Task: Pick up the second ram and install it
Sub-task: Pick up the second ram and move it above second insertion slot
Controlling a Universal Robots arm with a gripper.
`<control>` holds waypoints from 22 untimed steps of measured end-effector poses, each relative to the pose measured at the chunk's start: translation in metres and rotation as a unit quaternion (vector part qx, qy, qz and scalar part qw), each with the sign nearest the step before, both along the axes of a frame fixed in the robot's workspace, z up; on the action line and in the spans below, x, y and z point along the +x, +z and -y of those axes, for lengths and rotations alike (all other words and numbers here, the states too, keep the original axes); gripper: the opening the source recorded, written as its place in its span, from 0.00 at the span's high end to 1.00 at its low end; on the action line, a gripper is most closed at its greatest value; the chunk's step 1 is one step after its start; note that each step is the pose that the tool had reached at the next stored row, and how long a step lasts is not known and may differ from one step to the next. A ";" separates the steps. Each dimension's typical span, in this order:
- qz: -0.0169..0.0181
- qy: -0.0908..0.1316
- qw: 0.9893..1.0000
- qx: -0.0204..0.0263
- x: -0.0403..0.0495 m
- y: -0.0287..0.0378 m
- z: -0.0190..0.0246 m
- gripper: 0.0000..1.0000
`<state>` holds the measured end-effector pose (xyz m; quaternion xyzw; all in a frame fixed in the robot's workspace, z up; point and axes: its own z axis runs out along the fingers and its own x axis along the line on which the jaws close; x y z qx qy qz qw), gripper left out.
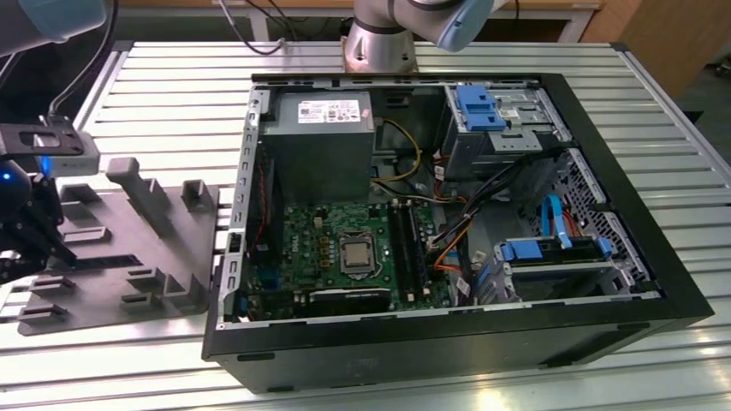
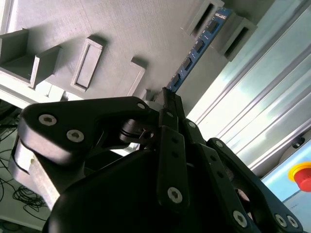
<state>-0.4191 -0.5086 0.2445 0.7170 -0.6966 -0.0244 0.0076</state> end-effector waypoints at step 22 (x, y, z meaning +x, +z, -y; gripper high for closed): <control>0.000 0.000 1.000 0.000 0.0000 0.0237 0.0000 0.88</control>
